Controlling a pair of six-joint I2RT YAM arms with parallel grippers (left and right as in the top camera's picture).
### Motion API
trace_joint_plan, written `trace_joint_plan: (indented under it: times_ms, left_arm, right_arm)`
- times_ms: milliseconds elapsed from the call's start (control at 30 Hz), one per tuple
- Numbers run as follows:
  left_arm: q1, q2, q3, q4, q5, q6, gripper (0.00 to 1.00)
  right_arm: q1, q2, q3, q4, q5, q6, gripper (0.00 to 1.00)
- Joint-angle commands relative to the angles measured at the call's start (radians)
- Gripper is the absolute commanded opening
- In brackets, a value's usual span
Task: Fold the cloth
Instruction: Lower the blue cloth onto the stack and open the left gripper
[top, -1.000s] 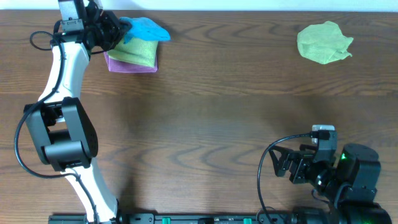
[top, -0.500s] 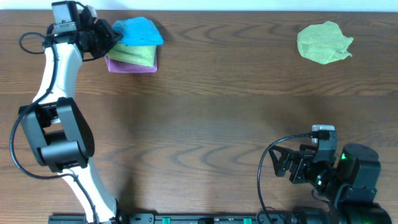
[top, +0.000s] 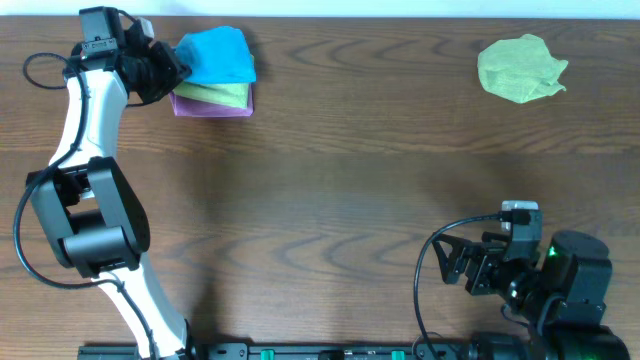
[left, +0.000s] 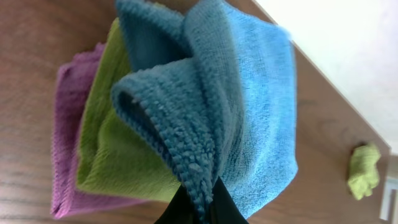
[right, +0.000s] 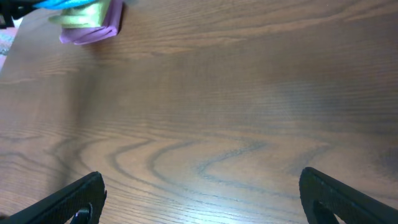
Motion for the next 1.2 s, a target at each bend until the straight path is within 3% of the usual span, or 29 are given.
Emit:
trace_joint_plan:
  times_ms: [0,433,1167]
  left_arm:
    - [0.003,0.013,0.028,-0.036,-0.074,0.082,0.06]
    - [0.003,0.013,0.028,-0.065,-0.129,0.114,0.08]
    - [0.008,-0.009,0.029,-0.098,-0.223,0.166,0.77]
  right_arm:
    - [-0.008,-0.005,-0.003,-0.001,-0.010,0.014,0.99]
    - [-0.008,-0.005,-0.003,-0.001,-0.010,0.014,0.99]
    - [-0.008,-0.005,-0.003,-0.001,-0.010,0.014,0.99]
